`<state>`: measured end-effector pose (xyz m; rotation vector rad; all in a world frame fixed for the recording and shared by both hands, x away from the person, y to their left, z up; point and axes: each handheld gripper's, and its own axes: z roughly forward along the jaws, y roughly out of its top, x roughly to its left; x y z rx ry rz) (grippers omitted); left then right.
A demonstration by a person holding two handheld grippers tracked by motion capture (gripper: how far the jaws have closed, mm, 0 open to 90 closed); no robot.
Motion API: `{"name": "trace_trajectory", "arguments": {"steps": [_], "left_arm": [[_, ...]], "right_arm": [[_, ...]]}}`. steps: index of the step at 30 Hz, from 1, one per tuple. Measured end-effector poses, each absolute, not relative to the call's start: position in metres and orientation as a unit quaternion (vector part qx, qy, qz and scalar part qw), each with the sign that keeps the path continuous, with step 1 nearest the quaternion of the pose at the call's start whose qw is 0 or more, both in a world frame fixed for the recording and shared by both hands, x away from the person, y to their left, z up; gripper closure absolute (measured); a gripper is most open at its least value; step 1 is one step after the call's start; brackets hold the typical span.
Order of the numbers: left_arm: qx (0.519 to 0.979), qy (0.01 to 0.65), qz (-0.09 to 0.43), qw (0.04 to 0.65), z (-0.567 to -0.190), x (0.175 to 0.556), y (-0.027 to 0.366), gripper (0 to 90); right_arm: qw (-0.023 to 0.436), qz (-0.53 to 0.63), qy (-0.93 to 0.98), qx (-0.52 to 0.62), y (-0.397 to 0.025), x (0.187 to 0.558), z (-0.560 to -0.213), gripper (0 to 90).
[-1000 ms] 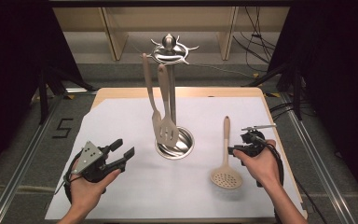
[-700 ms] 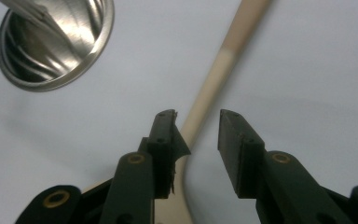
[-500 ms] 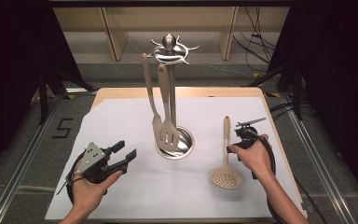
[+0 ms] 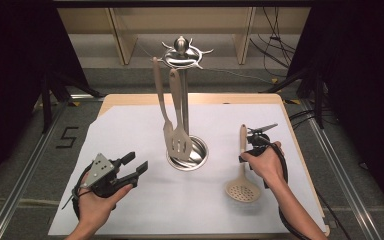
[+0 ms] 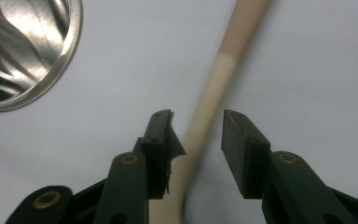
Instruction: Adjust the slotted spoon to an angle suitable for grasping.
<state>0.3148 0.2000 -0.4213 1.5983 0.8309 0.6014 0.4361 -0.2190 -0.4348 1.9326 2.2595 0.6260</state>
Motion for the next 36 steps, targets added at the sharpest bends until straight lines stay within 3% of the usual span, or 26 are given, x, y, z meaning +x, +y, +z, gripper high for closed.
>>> {"name": "trace_trajectory", "arguments": {"steps": [9,12,19,23,29,36], "left_arm": [[0.677,0.355,0.263,0.588,-0.418,0.314,0.198,45.0],[0.672,0.330,0.279,0.601,-0.394,0.308,0.189,51.6],[0.648,0.268,0.280,0.655,-0.317,0.309,0.161,78.8],[0.635,0.250,0.271,0.679,-0.274,0.315,0.143,86.8],[0.629,0.229,0.279,0.689,-0.234,0.331,0.123,89.2],[0.637,0.225,0.293,0.676,-0.217,0.349,0.111,89.3]], "right_arm": [[0.050,0.195,0.739,0.643,-0.213,0.439,-0.436,62.5],[0.057,0.205,0.745,0.632,-0.215,0.436,-0.431,62.6],[0.058,0.199,0.742,0.638,-0.221,0.431,-0.432,63.0],[0.052,0.199,0.742,0.638,-0.223,0.430,-0.436,63.4],[0.050,0.196,0.749,0.631,-0.223,0.431,-0.438,63.5],[0.056,0.202,0.745,0.633,-0.219,0.431,-0.438,63.6]]}}
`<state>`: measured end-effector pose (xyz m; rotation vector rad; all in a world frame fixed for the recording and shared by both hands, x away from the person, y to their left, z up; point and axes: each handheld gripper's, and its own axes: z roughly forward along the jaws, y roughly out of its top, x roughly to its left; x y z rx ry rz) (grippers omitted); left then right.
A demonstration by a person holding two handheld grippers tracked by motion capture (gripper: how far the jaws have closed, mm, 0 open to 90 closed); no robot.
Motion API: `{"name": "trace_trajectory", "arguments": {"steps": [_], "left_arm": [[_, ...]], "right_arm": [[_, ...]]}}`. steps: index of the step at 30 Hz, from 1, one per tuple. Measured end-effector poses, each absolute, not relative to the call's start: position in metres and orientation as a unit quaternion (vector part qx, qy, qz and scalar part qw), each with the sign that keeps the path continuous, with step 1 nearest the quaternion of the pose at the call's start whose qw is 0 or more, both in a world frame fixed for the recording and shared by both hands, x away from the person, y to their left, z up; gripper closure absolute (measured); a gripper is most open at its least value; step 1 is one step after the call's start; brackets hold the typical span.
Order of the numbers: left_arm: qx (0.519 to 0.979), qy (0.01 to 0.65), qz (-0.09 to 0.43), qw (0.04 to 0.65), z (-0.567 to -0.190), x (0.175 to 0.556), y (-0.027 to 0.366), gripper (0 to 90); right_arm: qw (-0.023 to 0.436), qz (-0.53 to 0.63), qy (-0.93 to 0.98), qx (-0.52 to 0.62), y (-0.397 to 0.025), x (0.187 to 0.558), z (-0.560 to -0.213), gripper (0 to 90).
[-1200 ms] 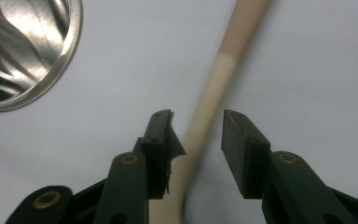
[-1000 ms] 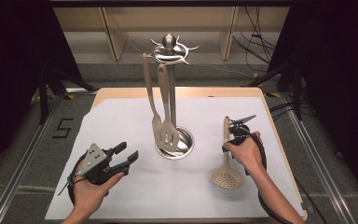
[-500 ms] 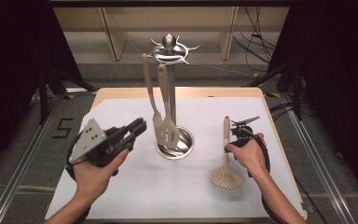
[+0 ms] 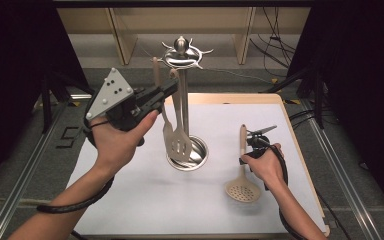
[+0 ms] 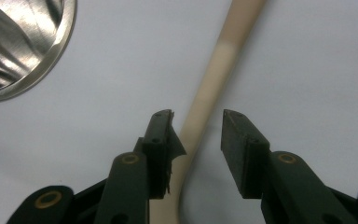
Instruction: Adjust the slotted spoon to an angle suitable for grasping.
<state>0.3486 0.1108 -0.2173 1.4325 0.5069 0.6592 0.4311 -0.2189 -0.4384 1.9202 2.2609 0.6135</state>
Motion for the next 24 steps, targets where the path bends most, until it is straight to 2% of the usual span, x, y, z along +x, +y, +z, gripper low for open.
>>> {"name": "trace_trajectory", "arguments": {"steps": [24], "left_arm": [[0.649,0.224,0.316,0.655,-0.218,0.367,0.107,89.5]], "right_arm": [[0.058,0.199,0.757,0.620,-0.218,0.434,-0.435,63.7]]}}
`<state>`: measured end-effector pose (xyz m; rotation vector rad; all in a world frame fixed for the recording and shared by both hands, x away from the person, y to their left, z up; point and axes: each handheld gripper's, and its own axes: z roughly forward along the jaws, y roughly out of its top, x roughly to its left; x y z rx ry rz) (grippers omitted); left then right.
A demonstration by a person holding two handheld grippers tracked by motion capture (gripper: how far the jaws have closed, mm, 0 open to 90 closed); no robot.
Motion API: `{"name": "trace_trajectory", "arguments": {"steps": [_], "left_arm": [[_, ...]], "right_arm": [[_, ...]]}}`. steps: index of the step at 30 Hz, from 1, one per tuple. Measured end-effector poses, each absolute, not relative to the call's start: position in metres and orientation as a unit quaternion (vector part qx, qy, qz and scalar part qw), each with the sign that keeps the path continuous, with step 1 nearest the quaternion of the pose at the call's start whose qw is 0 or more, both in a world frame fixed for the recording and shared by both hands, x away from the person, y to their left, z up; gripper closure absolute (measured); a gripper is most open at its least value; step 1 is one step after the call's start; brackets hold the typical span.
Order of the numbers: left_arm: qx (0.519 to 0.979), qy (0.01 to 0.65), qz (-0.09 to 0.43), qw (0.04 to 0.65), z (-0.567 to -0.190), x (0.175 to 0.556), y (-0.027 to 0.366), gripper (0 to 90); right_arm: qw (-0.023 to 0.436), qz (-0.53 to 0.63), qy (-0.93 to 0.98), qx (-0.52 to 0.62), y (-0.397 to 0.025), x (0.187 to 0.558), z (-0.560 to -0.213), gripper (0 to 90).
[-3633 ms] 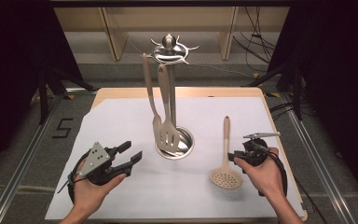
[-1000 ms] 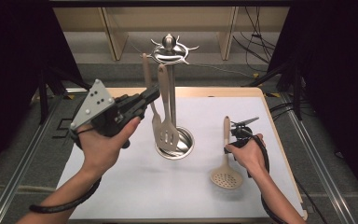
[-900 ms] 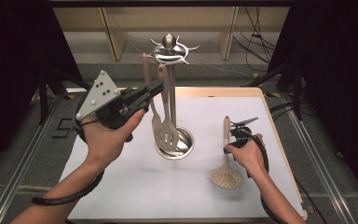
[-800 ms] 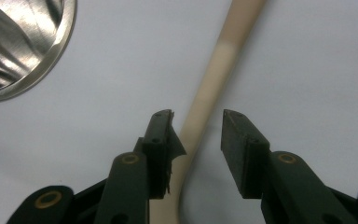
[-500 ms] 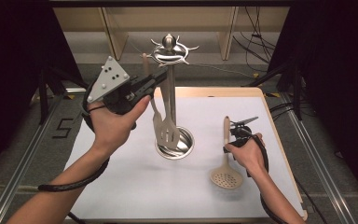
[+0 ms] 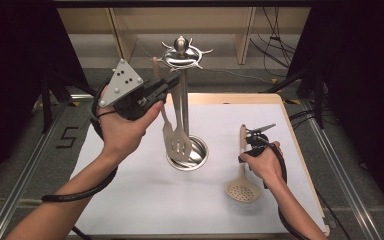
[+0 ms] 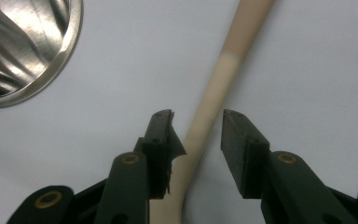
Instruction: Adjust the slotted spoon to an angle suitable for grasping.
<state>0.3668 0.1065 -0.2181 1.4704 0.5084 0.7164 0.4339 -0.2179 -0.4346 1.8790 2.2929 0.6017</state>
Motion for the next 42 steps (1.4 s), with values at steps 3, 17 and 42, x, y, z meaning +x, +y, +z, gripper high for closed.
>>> {"name": "trace_trajectory", "arguments": {"steps": [3,17,42], "left_arm": [[0.649,0.223,0.318,0.654,-0.218,0.367,0.107,89.5],[0.649,0.227,0.321,0.651,-0.217,0.366,0.109,89.6],[0.647,0.240,0.301,0.658,-0.288,0.318,0.153,57.7]], "right_arm": [[0.059,0.201,0.747,0.631,-0.215,0.434,-0.434,63.7],[0.058,0.196,0.747,0.632,-0.214,0.437,-0.436,63.8],[0.056,0.196,0.757,0.621,-0.216,0.438,-0.435,63.6]]}}
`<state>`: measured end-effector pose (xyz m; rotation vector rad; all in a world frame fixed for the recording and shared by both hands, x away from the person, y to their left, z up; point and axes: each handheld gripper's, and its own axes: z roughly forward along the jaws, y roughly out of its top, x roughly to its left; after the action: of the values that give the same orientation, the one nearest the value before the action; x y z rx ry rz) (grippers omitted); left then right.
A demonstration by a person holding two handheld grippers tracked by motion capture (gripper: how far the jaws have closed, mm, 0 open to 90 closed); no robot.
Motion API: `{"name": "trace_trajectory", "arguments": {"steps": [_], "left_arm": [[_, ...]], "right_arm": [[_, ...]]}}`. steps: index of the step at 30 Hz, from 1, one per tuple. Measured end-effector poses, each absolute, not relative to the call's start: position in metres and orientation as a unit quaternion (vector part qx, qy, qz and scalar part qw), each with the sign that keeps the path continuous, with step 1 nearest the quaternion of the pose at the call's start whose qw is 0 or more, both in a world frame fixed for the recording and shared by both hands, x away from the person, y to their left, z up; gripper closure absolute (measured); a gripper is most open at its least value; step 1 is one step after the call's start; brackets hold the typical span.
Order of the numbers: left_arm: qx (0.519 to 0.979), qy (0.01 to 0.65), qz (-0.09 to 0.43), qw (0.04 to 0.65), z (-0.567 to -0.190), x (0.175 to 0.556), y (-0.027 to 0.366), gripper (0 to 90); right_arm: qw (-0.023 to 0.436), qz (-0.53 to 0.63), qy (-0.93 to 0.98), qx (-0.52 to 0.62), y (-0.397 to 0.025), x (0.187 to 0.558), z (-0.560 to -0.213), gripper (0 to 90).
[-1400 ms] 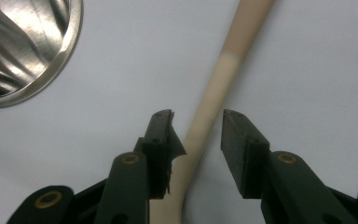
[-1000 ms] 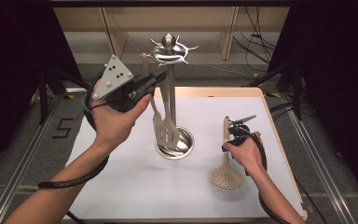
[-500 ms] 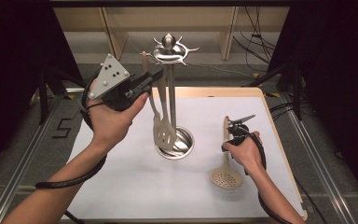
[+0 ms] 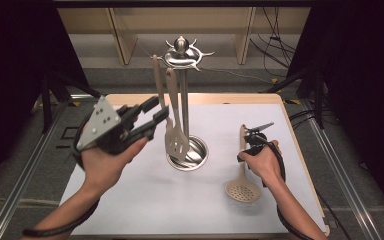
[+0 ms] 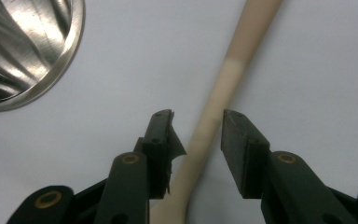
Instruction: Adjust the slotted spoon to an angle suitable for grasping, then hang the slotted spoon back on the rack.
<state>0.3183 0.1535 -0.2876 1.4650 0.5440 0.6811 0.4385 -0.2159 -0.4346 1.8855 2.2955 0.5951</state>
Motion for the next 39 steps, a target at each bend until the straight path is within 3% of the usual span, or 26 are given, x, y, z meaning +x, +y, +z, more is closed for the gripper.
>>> {"name": "trace_trajectory", "arguments": {"steps": [7,11,21,30,39], "left_arm": [[0.670,0.303,0.278,0.618,-0.378,0.297,0.185,48.0],[0.673,0.333,0.268,0.604,-0.405,0.293,0.197,46.5],[0.671,0.344,0.270,0.599,-0.416,0.297,0.201,44.9],[0.676,0.340,0.266,0.598,-0.418,0.295,0.197,44.7],[0.680,0.338,0.266,0.594,-0.420,0.294,0.197,44.6]], "right_arm": [[0.056,0.199,0.747,0.632,-0.219,0.438,-0.434,63.7],[0.048,0.197,0.746,0.634,-0.219,0.439,-0.434,63.7],[0.048,0.193,0.747,0.634,-0.220,0.440,-0.438,63.9],[0.011,0.158,0.740,0.653,-0.212,0.445,-0.438,62.1],[0.015,0.143,0.743,0.654,-0.208,0.450,-0.444,62.0]]}}
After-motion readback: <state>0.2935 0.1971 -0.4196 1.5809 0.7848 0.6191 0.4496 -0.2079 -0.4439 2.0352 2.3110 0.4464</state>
